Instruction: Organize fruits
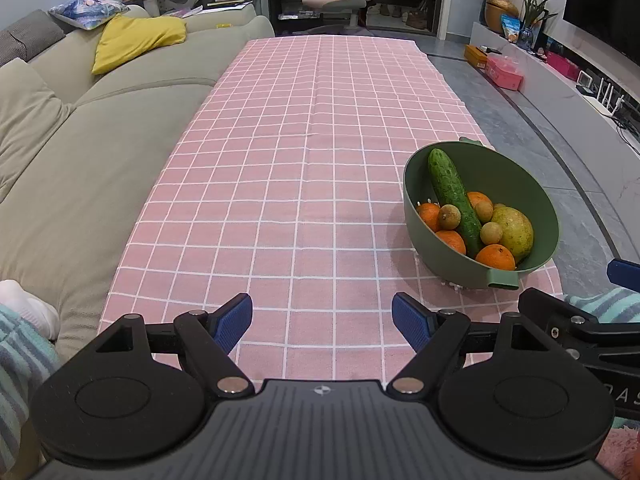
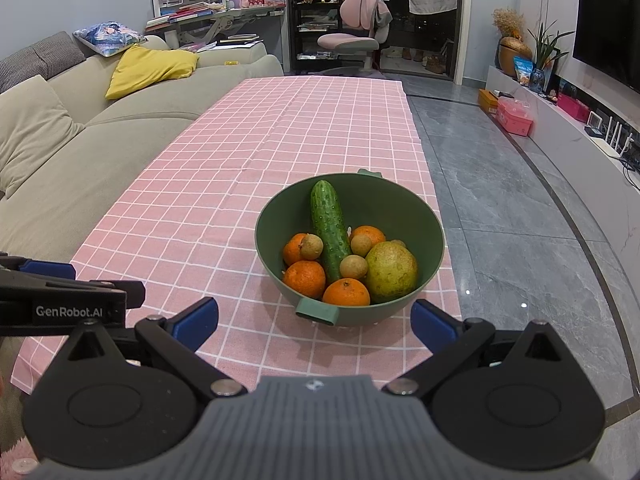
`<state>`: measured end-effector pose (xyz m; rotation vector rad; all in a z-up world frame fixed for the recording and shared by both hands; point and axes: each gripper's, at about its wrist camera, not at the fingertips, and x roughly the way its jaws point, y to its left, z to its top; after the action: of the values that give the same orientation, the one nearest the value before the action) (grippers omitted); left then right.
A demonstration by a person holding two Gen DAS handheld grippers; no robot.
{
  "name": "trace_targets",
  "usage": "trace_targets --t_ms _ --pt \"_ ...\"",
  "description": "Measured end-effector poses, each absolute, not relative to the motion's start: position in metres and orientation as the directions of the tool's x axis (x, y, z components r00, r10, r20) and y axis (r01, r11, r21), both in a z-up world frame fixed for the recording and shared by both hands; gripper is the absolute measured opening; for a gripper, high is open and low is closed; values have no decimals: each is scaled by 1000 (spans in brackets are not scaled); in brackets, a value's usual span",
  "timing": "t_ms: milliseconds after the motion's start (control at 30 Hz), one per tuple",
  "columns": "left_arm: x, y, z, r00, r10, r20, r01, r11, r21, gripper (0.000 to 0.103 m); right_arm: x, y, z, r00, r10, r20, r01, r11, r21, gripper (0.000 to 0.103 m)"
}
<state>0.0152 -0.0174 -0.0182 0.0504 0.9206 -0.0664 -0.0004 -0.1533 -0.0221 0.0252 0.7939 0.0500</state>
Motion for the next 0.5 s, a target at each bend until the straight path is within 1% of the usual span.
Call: trace_targets --t_ms 500 --pt "15 -17 -18 603 -35 -797 77 997 14 93 -1 -153 -23 697 52 -715 -33 999 41 99"
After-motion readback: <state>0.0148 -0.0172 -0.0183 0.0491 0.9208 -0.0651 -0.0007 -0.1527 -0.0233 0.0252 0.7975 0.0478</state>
